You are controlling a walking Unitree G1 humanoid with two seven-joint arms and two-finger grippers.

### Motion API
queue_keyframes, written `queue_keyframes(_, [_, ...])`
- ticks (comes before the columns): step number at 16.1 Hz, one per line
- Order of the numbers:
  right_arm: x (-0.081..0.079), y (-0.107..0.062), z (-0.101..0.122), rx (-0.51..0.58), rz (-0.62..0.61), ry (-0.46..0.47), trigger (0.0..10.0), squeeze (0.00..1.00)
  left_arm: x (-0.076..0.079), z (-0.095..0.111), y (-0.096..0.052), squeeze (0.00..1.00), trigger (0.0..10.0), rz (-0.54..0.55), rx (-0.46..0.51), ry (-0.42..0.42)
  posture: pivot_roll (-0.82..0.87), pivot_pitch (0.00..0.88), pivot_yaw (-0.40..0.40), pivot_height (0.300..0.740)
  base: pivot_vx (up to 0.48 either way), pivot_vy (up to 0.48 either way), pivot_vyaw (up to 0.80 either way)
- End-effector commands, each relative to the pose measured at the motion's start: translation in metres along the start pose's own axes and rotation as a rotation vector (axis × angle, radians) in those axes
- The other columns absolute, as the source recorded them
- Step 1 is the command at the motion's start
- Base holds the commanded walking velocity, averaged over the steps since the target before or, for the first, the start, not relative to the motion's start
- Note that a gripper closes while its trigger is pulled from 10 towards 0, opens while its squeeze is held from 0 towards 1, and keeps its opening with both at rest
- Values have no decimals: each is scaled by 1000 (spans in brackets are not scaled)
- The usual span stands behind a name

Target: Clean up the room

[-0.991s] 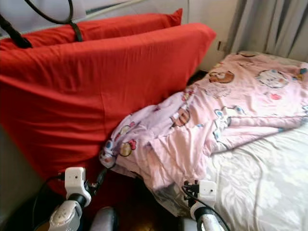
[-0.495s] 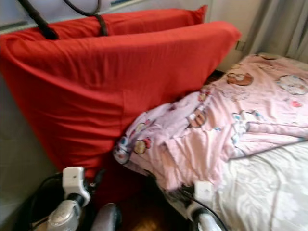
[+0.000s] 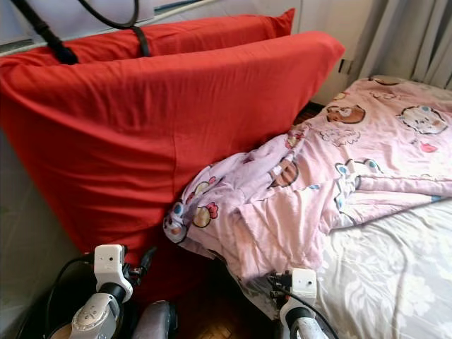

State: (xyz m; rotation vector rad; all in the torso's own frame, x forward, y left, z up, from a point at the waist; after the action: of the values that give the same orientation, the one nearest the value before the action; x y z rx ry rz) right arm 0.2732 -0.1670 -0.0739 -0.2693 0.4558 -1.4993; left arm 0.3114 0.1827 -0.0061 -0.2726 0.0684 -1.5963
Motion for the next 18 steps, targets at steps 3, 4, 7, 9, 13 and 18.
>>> queue_keyframes(3, [-2,3,4,2,-5,7,10000,0,-1,4,2,0,10000,-2,9,5,-42,0,29,602,254,0,0])
queue_keyframes(4, [-2,4,4,3,-5,7,10000,0,-1,4,2,0,10000,-3,9,5,-42,0,29,602,266,0,0])
queue_keyframes(7, [-2,4,5,11,-8,11,10000,0,0,4,2,0,10000,-7,9,8,-42,0,30,602,279,0,0])
queue_keyframes(9, [-2,4,6,16,-7,12,10000,0,1,4,3,0,10000,-10,8,9,-42,0,30,602,285,0,0])
queue_keyframes(13, [-2,4,7,22,-13,12,10000,0,1,5,3,0,10000,-12,10,8,-42,0,30,602,286,0,0])
queue_keyframes(18, [10,5,3,-16,-83,104,10000,1000,7,6,4,0,10000,-41,17,2,-39,0,37,602,58,0,0])
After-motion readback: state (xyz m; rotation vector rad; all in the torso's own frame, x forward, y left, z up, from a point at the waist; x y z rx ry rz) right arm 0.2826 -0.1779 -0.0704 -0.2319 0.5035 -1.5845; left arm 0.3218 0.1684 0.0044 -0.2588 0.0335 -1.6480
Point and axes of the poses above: a point about 5 cm out from each wrist's last joint towards the gripper, its own y axis pointing out of the wrist towards the gripper, its own z axis along the axis of the wrist's last joint, x = y × z, the point moved 6 cm from there along y, pointing out of the wrist towards the gripper, and after that the axes turned 3 degrees about -y, right-handed, at the moved point
